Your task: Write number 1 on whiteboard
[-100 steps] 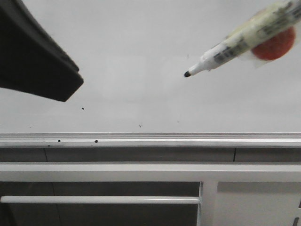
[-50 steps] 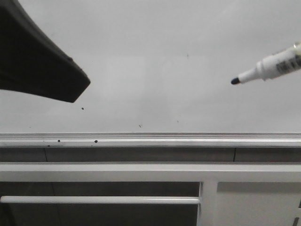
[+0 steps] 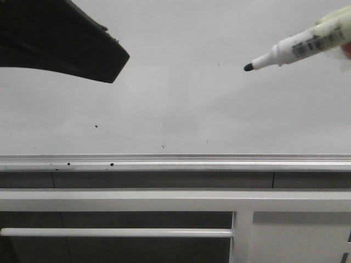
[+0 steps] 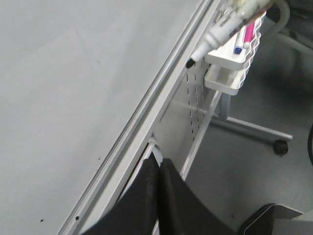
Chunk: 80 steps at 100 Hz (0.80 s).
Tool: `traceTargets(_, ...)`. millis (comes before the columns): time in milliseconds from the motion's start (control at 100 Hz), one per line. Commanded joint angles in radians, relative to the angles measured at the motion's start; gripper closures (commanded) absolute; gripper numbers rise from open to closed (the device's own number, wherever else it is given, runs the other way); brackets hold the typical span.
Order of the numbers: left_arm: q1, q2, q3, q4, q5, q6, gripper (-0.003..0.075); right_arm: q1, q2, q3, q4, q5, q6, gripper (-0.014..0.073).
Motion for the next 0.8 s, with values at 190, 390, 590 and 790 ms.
traceTargets(190, -0.007, -0.011, 0.180, -0.234, -0.358, -0.012, 0.0741, -0.006, 0.049, 0.010, -0.031, -0.226, 0.034, 0.0656)
traceTargets(390, -0.007, -0.066, 0.360, -0.378, -0.734, -0.012, 0.0741, -0.006, 0.049, 0.081, -0.035, -0.297, 0.036, 0.0655)
traceTargets(590, -0.007, -0.098, 0.435, -0.413, -0.834, -0.012, 0.0741, -0.013, 0.051, 0.114, -0.041, -0.402, 0.036, 0.0655)
traceTargets(790, -0.007, -0.097, 0.439, -0.444, -0.877, -0.008, 0.0741, -0.135, 0.087, 0.114, -0.050, -0.386, 0.036, 0.0652)
